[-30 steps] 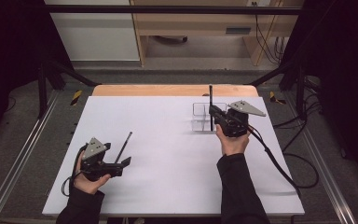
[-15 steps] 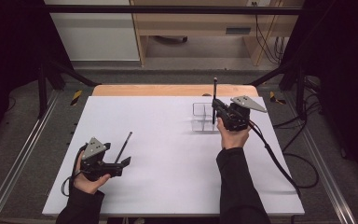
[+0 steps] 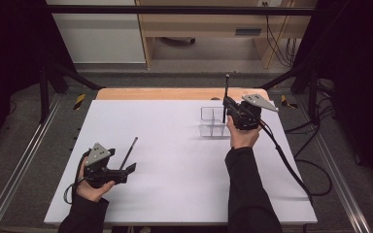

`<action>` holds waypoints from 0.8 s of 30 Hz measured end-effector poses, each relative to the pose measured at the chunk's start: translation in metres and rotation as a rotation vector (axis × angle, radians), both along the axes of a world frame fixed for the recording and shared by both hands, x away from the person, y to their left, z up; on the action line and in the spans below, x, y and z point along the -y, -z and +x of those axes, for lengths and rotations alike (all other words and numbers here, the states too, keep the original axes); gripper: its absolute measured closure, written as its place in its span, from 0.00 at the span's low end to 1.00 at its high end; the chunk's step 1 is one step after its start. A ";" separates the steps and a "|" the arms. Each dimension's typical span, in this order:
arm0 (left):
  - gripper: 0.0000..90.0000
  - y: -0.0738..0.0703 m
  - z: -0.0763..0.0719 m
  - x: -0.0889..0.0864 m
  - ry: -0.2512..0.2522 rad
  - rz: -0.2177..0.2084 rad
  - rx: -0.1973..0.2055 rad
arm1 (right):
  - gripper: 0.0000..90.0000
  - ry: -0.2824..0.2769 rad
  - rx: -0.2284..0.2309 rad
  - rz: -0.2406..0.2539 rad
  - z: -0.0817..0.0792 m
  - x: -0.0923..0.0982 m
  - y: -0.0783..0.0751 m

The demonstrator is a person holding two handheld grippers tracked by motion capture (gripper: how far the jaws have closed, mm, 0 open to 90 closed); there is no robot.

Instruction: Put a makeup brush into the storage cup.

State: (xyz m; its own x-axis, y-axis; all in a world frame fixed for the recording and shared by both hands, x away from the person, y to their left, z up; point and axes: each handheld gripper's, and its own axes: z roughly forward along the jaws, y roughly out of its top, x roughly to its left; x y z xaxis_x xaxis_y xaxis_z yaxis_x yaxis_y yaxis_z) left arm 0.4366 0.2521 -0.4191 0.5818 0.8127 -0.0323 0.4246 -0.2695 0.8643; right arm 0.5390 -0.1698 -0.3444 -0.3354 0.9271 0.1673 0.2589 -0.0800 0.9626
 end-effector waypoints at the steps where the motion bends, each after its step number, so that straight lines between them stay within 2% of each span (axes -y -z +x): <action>1: 0.05 0.000 0.000 0.000 0.001 0.002 0.000 | 0.94 0.004 -0.001 -0.001 0.001 0.000 0.000; 24: 0.05 0.000 0.001 -0.002 -0.002 -0.009 0.000 | 0.94 0.029 0.010 -0.002 0.027 -0.003 0.007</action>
State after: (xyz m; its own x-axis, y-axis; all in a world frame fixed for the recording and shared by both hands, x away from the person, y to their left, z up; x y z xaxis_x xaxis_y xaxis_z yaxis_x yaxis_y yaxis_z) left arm 0.4372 0.2543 -0.4188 0.5799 0.8137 -0.0402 0.4254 -0.2604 0.8667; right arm 0.5664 -0.1670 -0.3511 -0.3102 0.9368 0.1620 0.2466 -0.0853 0.9654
